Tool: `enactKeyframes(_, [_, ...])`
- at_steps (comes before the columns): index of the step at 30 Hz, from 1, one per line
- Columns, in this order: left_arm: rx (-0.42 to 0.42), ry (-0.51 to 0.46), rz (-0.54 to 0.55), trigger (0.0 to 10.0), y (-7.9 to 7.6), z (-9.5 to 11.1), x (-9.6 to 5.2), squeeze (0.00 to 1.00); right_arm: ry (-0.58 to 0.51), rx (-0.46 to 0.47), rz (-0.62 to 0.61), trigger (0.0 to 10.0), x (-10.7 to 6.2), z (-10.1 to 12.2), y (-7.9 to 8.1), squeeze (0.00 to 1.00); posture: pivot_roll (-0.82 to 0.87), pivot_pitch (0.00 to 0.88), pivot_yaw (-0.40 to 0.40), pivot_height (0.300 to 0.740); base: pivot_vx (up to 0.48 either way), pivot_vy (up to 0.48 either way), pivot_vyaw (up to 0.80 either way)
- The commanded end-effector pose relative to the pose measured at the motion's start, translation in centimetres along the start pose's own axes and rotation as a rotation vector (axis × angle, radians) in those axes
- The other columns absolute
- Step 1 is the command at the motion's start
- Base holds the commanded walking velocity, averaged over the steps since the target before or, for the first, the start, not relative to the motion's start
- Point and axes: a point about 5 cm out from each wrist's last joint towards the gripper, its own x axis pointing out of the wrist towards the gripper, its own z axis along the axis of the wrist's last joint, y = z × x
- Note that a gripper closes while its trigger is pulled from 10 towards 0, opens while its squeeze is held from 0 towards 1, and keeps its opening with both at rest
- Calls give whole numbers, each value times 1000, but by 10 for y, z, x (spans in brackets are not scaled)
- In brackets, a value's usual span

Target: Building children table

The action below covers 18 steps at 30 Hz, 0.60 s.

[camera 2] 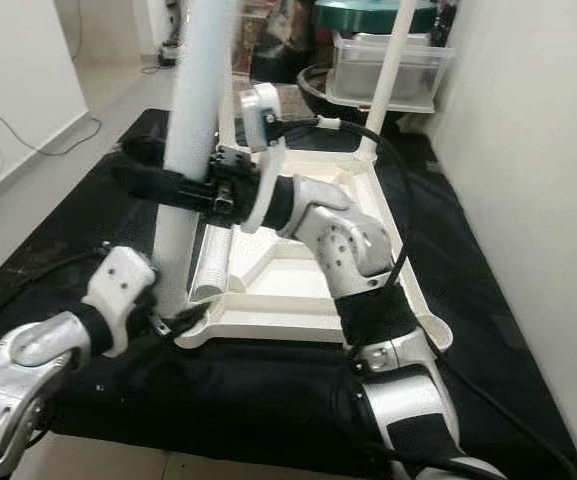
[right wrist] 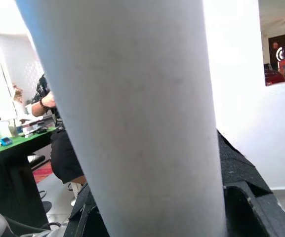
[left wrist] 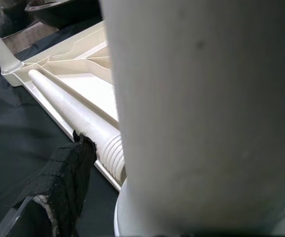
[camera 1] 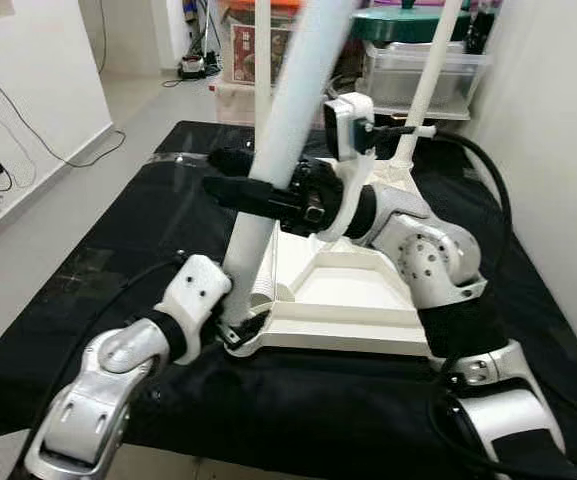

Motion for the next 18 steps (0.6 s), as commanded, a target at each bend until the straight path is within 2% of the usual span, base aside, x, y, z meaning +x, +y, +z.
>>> enactKeyframes(1, [-9, -10, -13, 6392, -1, 0, 3, 0, -1, 18, 36, 10000, 5, -2, 6, 0, 83, 0, -82, 740, 0, 0, 0])
enactKeyframes(2, [-23, -11, -24, 0, -2, -2, 2, 0, -3, 19, 30, 10000, 5, -2, 5, 0, 83, 0, -84, 740, 0, 0, 0])
enactKeyframes(8, [-53, -19, -50, 0, -8, -6, -3, 0, -13, 12, -1, 10000, 4, 1, 2, 0, 84, 0, -86, 740, 0, 0, 0])
enactKeyframes(16, [-54, -41, -29, 0, -6, -2, -2, 0, -22, 14, -41, 10000, 5, -1, -1, 0, 86, 0, -87, 740, 0, 0, 0])
enactKeyframes(17, [-39, -30, -4, 2431, -4, -3, -2, 0, -31, 24, -70, 10000, 5, -1, -3, 1000, 86, 0, -87, 740, 0, 0, 0])
enactKeyframes(18, [-28, -22, 13, 2431, -2, -3, -2, 0, -37, 32, -90, 10000, 5, -1, -5, 1000, 86, 0, -87, 740, 0, 0, 0])
